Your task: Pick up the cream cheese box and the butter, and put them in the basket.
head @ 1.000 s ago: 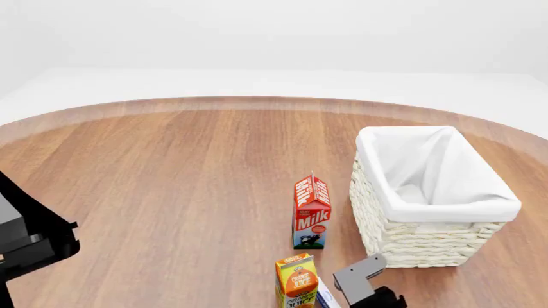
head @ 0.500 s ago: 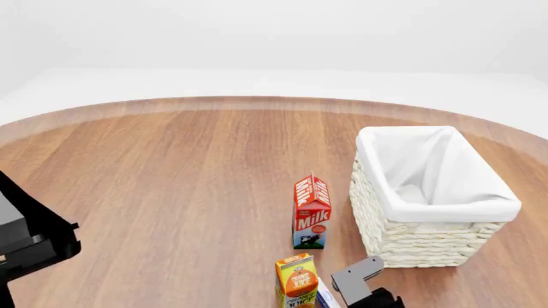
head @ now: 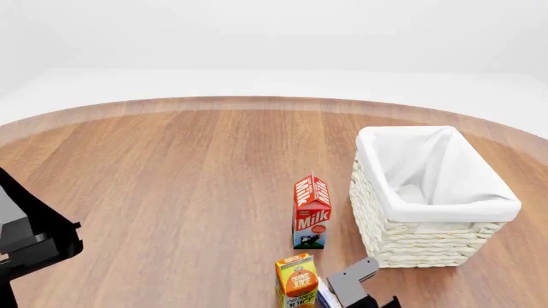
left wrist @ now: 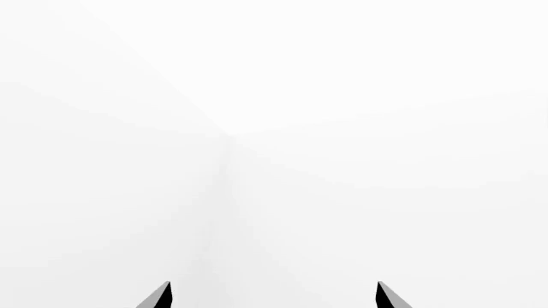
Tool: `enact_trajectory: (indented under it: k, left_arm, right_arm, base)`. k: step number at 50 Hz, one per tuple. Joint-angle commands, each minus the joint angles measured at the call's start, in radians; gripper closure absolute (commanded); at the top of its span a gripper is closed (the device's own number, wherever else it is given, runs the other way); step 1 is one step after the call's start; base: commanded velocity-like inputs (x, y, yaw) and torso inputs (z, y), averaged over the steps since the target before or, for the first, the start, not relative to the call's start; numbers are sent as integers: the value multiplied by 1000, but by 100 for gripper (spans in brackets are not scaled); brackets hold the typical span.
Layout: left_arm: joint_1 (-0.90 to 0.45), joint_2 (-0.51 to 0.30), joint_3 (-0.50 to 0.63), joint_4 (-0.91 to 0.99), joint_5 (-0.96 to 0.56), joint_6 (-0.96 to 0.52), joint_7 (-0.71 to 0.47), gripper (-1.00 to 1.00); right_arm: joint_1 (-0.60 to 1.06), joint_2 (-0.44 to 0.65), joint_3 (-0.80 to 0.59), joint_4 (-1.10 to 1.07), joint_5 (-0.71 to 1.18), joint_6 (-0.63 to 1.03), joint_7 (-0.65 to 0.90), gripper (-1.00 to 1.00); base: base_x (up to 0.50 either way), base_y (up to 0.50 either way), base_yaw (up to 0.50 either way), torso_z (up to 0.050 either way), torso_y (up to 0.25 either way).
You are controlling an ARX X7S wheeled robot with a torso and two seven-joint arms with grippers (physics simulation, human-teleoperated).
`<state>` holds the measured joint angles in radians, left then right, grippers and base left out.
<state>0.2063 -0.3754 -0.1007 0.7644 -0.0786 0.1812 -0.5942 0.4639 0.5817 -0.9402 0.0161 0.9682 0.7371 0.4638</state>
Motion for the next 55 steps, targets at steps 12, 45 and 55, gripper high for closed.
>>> enact_trajectory:
  k: [12, 45, 55]
  left_arm:
    - [2, 18, -22, 0, 12, -7, 18, -100]
    - [11, 10, -26, 9, 16, -2, 8, -100]
    - [14, 7, -25, 13, 17, -2, 7, -100]
  right_arm:
    - [3, -12, 4, -11, -50, -6, -11, 100]
    - [-45, 289, 201, -646, 194, 30, 298, 100]
    - [-60, 343, 232, -729, 239, 19, 348, 100]
  base:
    - [0, 0, 0, 0, 0]
    - [0, 0, 0, 0, 0]
    - [0, 0, 0, 0, 0]
